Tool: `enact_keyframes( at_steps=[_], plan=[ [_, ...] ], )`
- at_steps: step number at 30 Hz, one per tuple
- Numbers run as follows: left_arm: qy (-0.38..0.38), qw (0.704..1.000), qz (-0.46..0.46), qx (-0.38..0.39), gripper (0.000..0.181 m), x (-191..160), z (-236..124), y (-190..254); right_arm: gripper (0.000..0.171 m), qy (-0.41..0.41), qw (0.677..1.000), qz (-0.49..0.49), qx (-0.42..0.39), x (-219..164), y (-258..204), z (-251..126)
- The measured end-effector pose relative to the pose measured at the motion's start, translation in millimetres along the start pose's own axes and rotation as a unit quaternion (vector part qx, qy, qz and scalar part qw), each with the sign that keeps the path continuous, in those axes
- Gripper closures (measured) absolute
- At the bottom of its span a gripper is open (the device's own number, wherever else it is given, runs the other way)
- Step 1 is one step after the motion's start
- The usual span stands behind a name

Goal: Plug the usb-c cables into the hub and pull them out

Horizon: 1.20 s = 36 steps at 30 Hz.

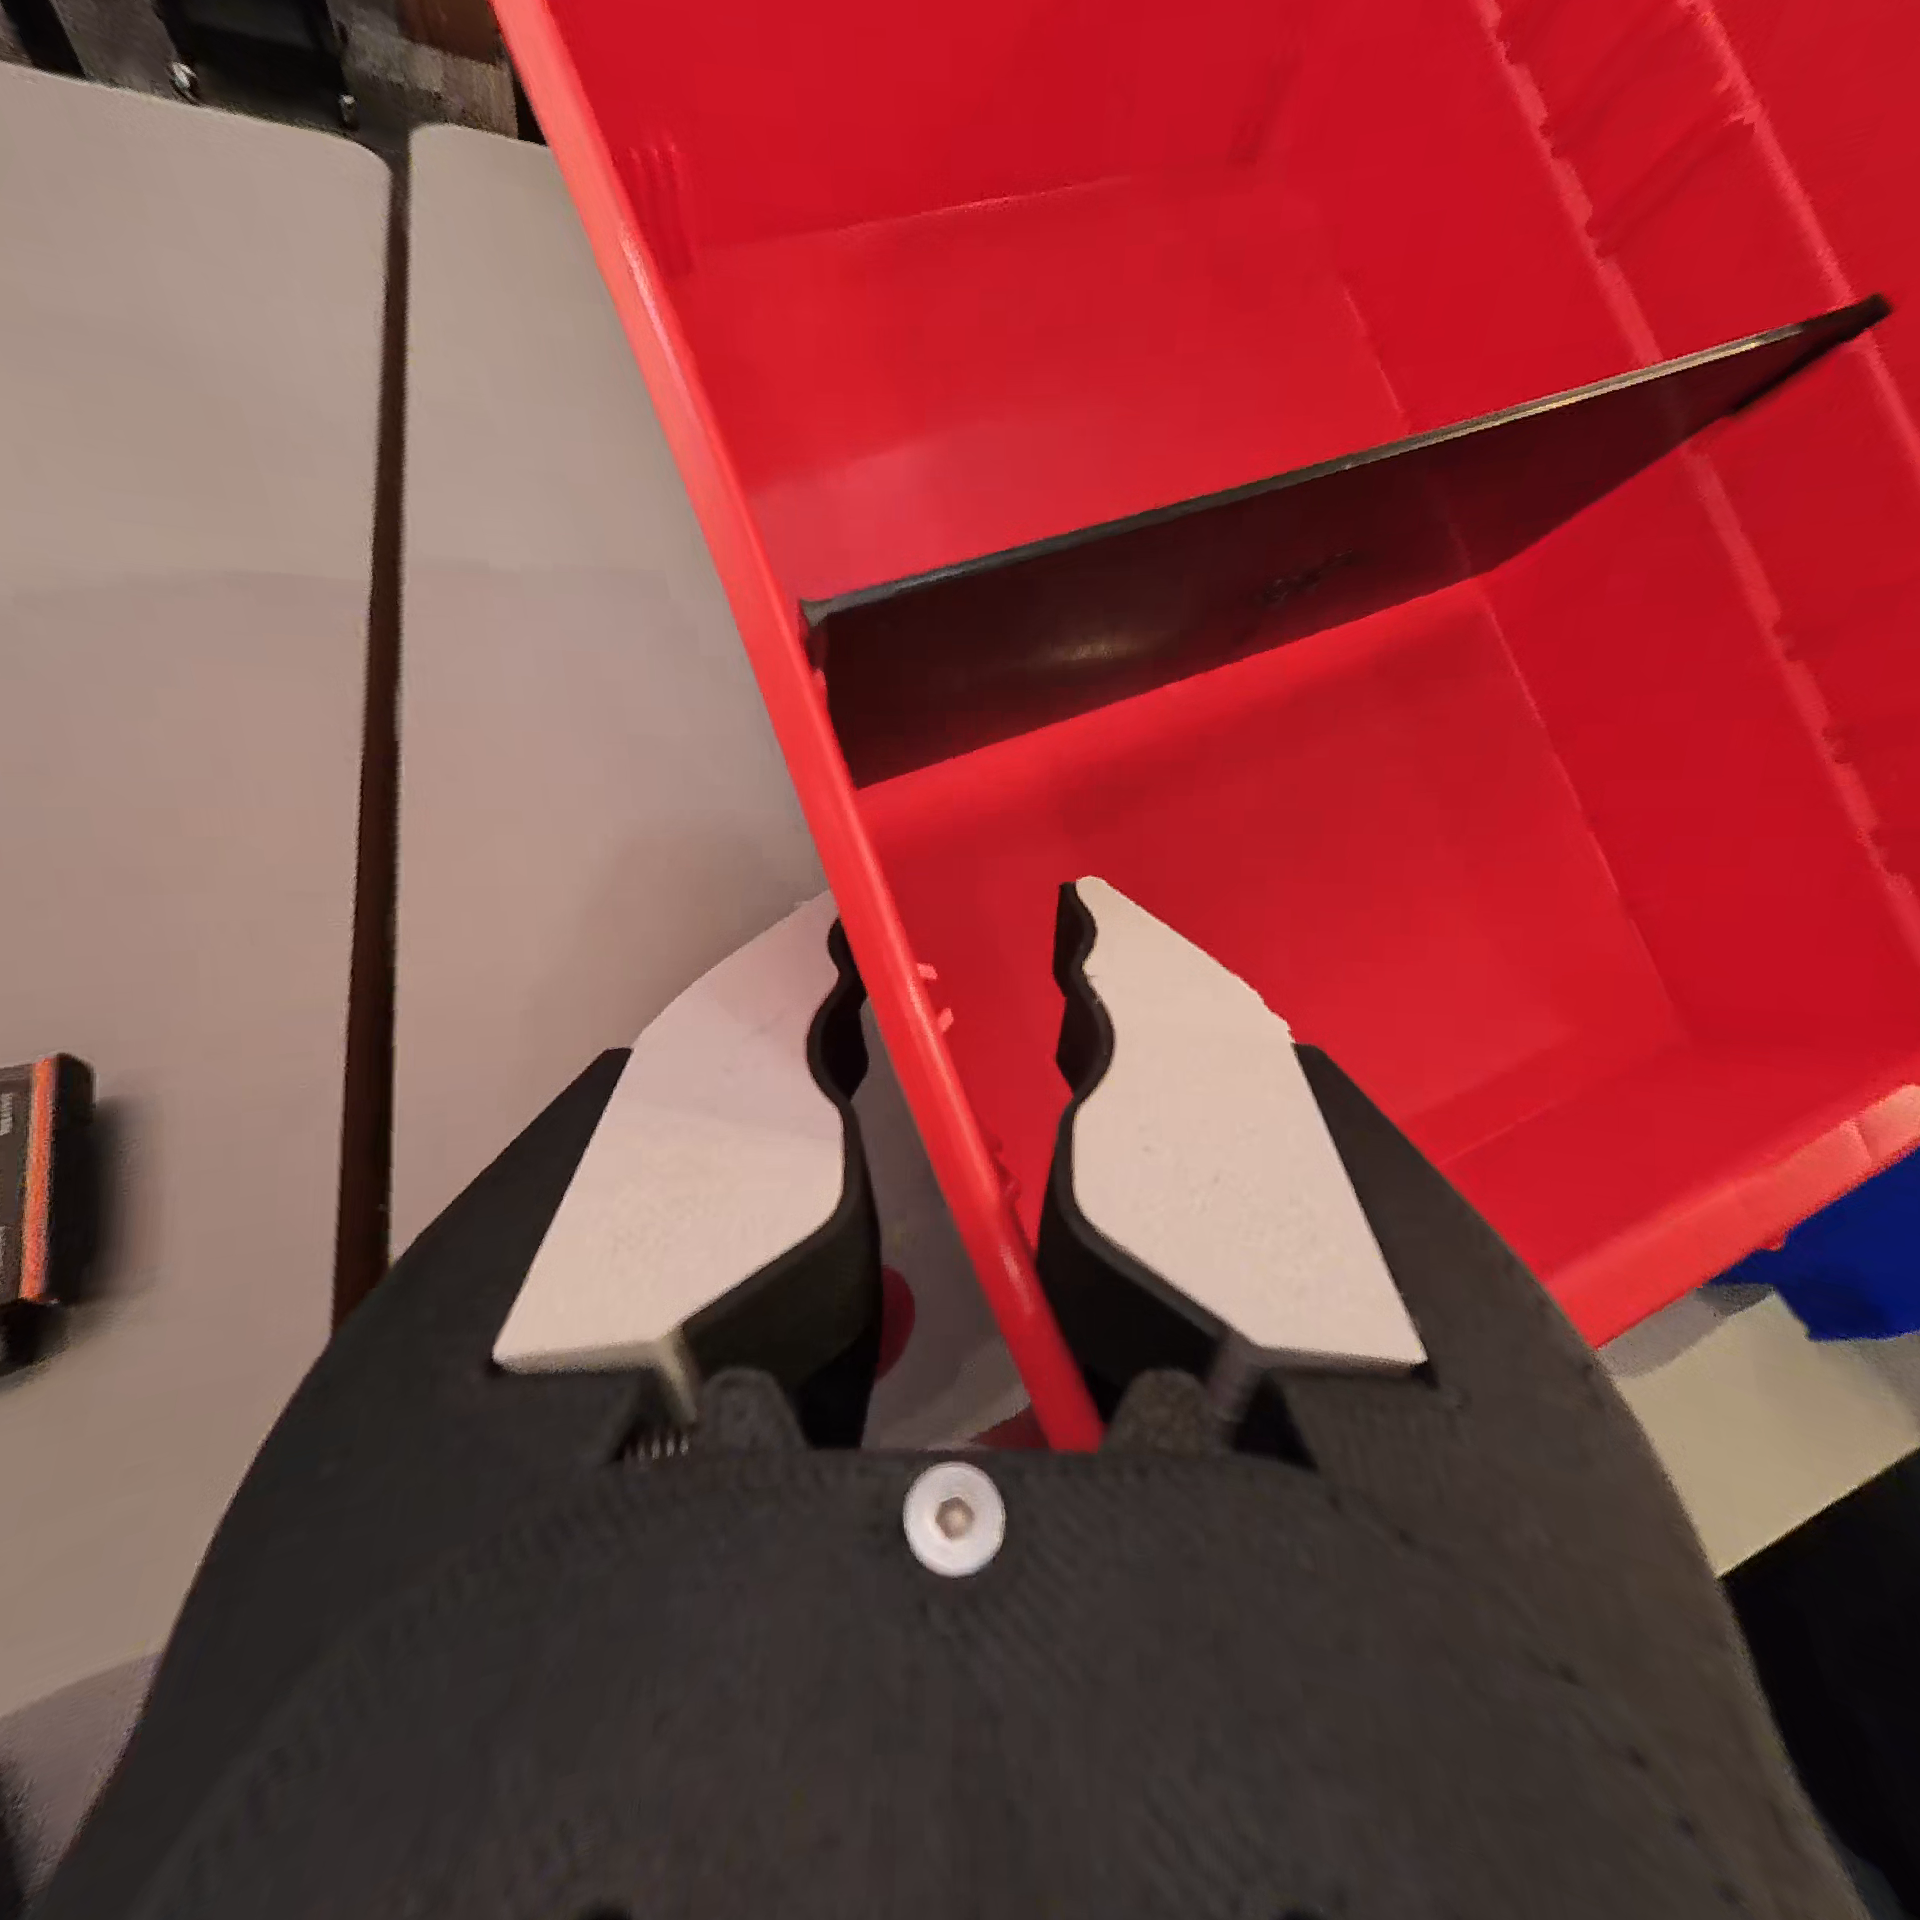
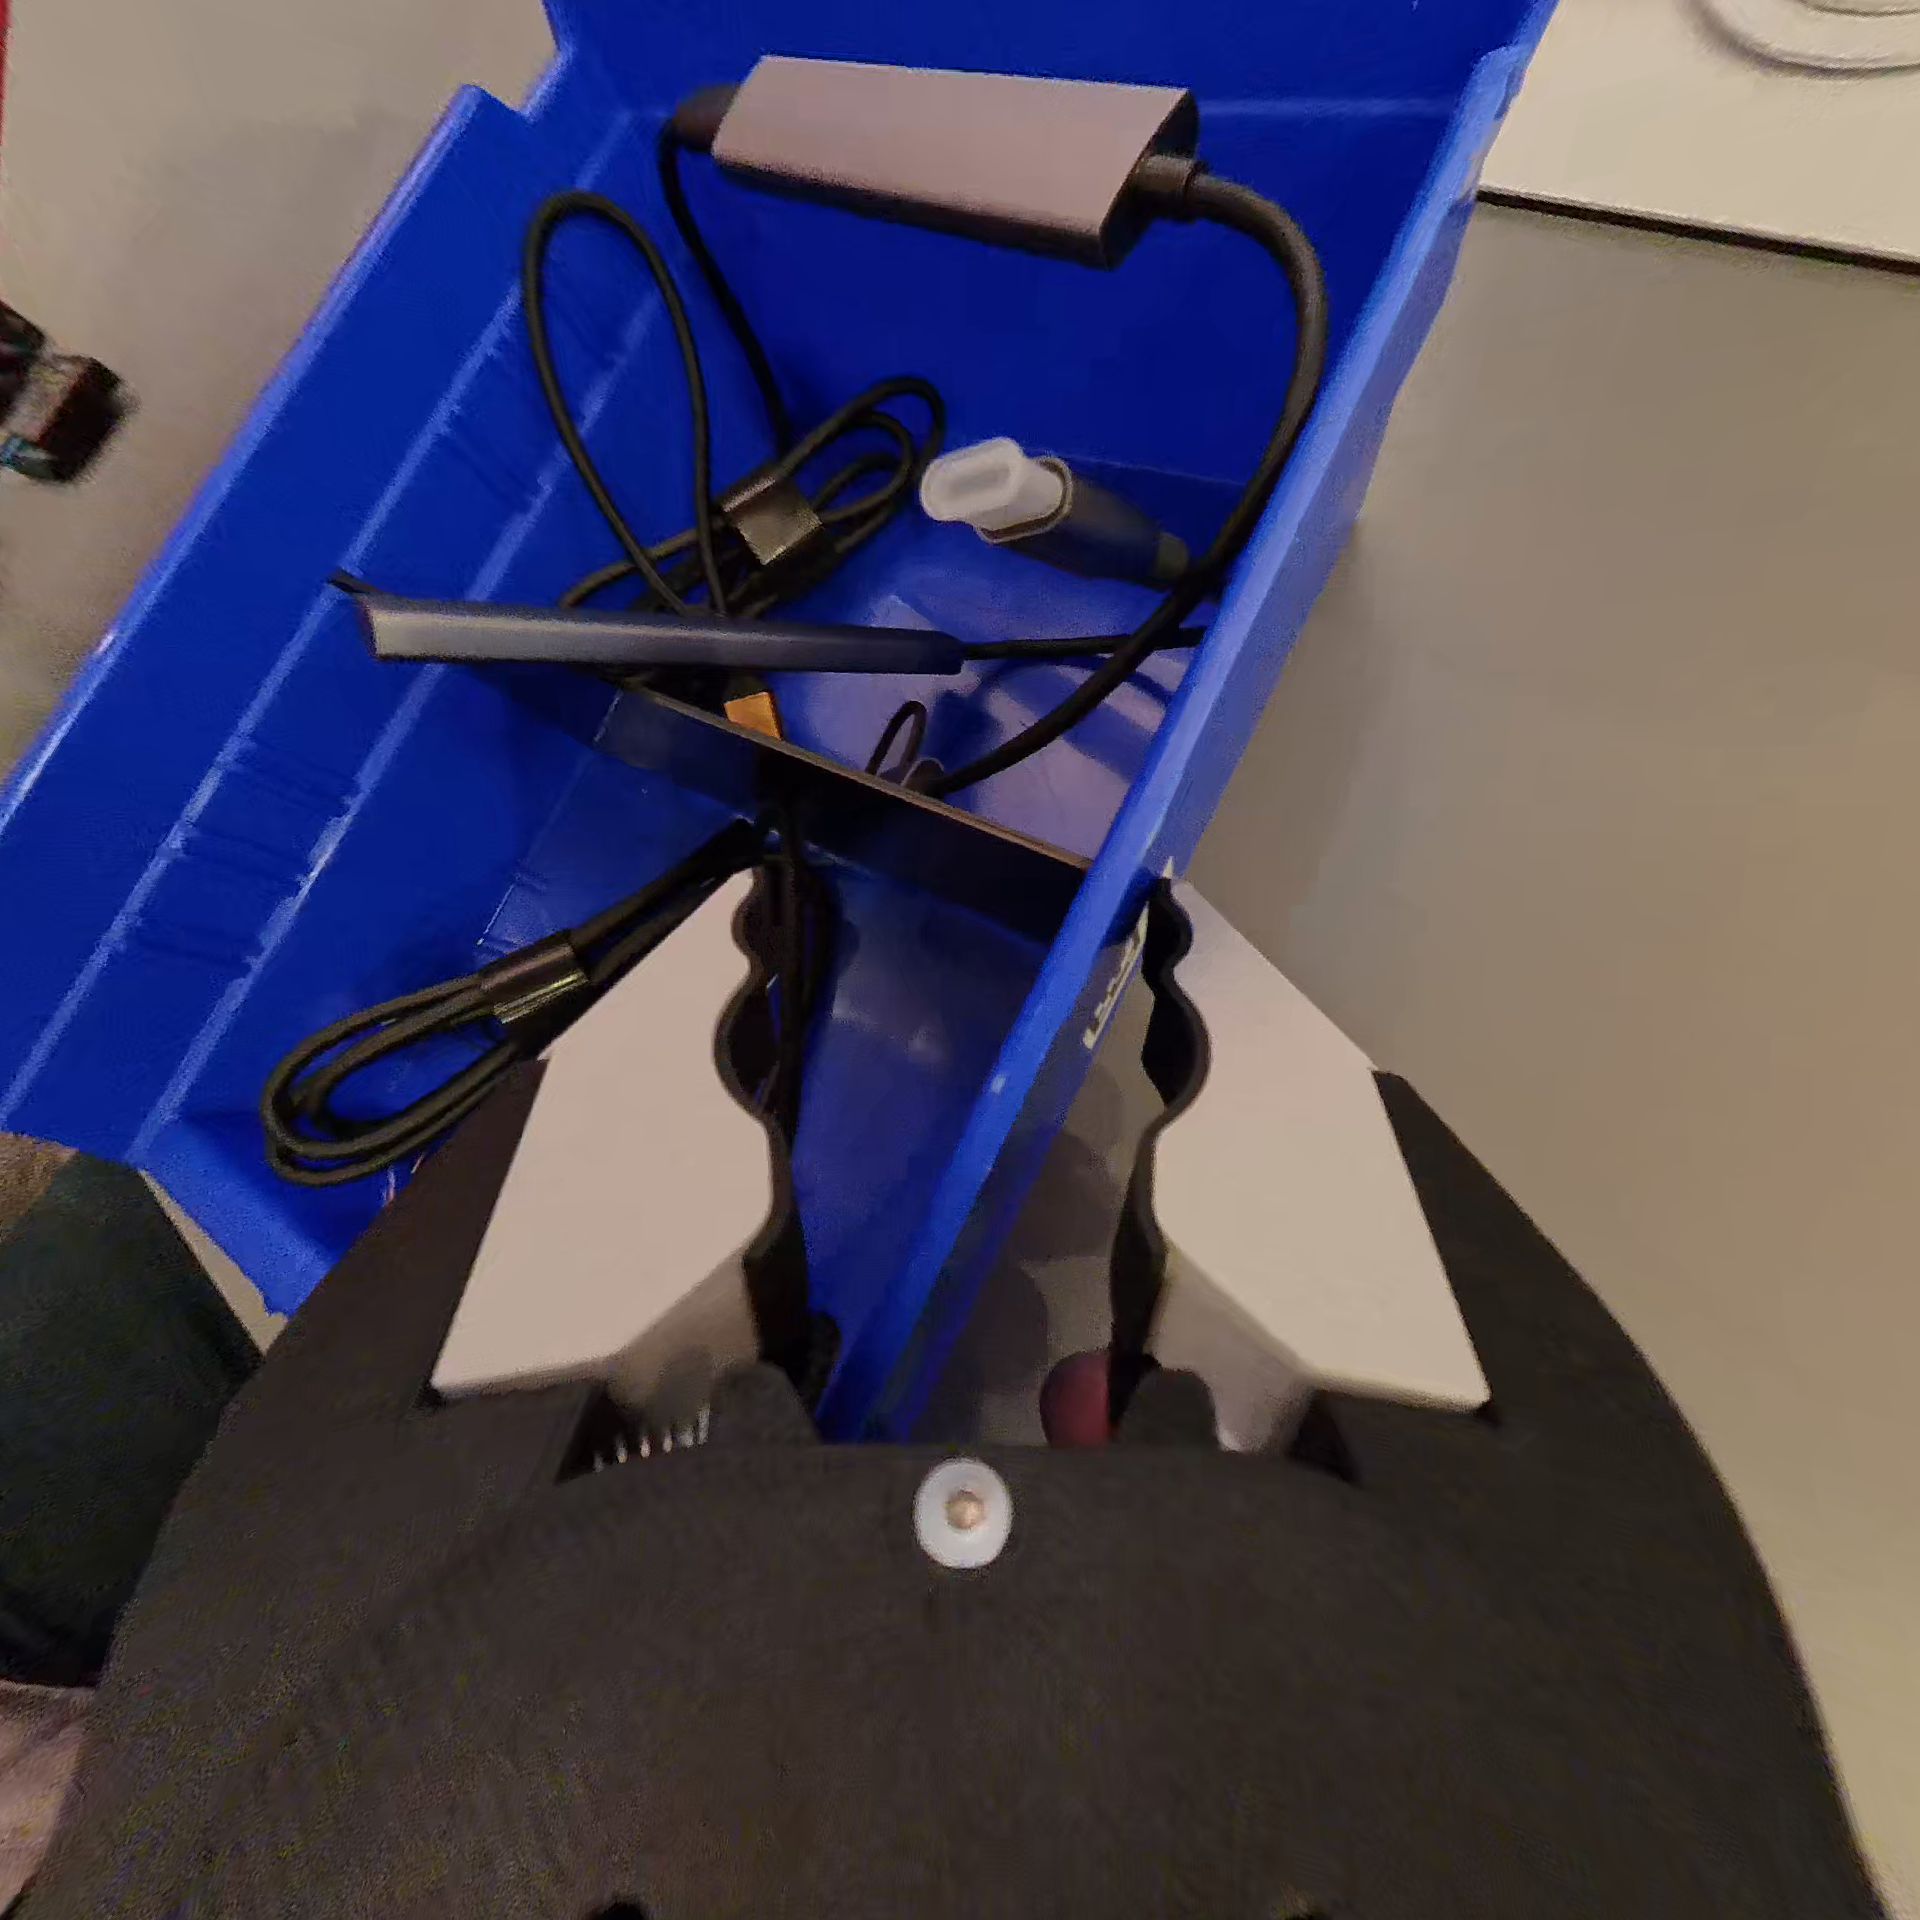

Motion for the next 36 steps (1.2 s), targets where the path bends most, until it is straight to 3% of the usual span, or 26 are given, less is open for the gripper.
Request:
enact_keyframes(
  at_steps=[1,13,25,31,36],
  plan=[
    [0.005,1.0,-0.001,0.003,0.148,0.2,-4.5,-2.2,0.099,-0.002,1.0,-0.007,0.004,-0.6,-8.1,5.3],
    [0.062,0.998,-0.014,0.025,0.147,-3.6,-64.7,-22.4,0.099,0.022,0.999,-0.002,0.036,-2.6,-89.1,63.4],
    [0.099,0.994,-0.006,0.041,0.147,-4.2,-106.4,-28.8,0.074,0.0,0.994,0.003,0.114,0.2,-160.7,105.3],
    [0.114,0.993,0.001,0.041,0.147,2.5,-110.2,-24.2,0.076,0.052,0.99,0.001,0.132,7.8,-159.4,87.4],
    [0.124,0.992,0.022,0.023,0.147,21.1,-101.7,-2.2,0.071,0.143,0.976,-0.025,0.16,19.2,-151.2,37.6]
  ],
)
Point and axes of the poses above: each gripper's, where its closed fingertips meet, z out along the fingers, x out of its top, y = z × x across the jaws, the point moved 10 cm from there along -z, back along the fingers, and after that the axes turned 12 degrees about z, right-handed, at the moved point
